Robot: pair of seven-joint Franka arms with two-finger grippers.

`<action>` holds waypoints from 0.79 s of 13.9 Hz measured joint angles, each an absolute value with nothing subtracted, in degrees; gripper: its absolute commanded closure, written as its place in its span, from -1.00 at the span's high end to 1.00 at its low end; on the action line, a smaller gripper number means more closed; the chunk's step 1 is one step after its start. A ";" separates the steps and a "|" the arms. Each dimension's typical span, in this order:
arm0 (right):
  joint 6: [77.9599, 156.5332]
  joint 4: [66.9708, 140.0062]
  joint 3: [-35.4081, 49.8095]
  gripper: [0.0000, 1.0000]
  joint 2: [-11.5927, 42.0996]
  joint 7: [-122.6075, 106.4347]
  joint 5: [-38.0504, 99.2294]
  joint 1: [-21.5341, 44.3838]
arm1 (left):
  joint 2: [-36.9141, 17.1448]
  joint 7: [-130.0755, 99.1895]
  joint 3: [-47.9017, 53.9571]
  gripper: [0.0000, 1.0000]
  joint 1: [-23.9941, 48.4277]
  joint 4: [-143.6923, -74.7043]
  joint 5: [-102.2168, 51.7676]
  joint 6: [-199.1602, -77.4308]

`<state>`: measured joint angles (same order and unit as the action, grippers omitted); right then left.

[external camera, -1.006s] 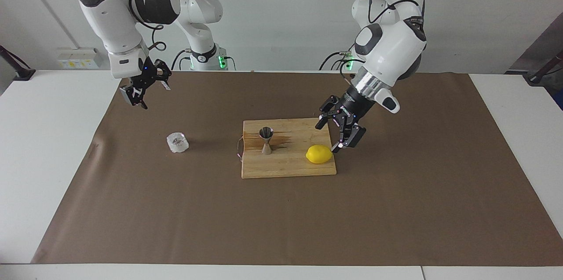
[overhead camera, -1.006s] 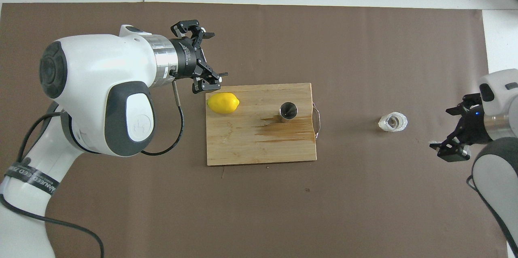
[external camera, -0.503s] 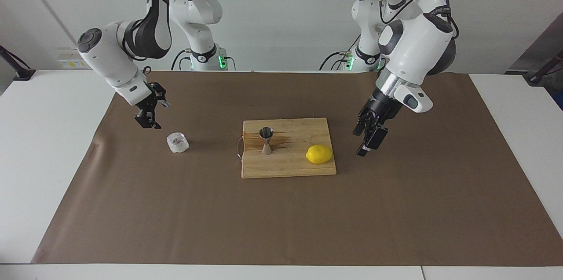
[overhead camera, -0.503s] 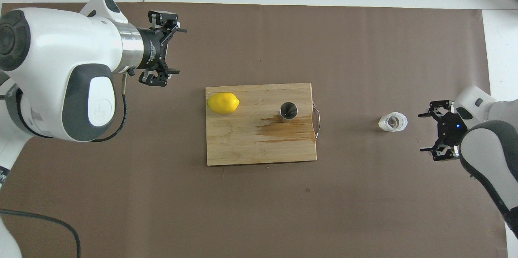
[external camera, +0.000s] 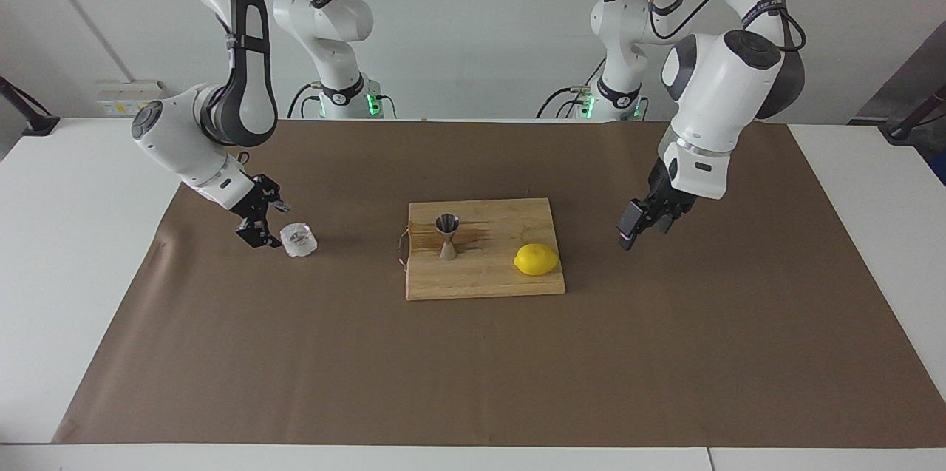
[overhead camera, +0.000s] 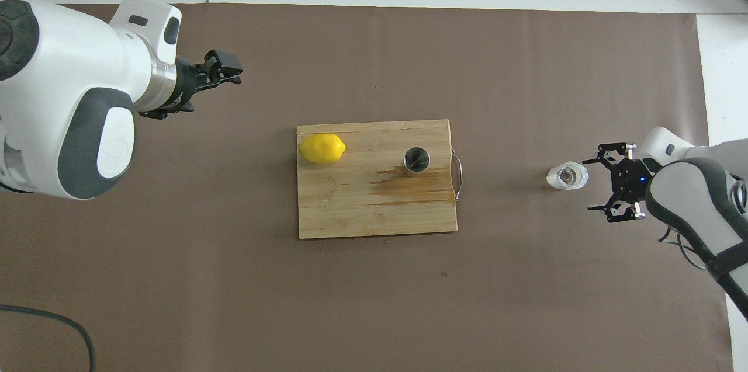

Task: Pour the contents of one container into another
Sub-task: 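Grasp the clear glass cup with the right gripper while the left withdraws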

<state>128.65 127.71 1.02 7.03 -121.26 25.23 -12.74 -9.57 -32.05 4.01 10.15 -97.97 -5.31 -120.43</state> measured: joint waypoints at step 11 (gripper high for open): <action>129.84 126.96 1.36 0.02 12.44 -128.46 35.32 -12.33 | -2.41 -0.34 4.42 1.00 -0.28 -97.81 -0.76 -103.73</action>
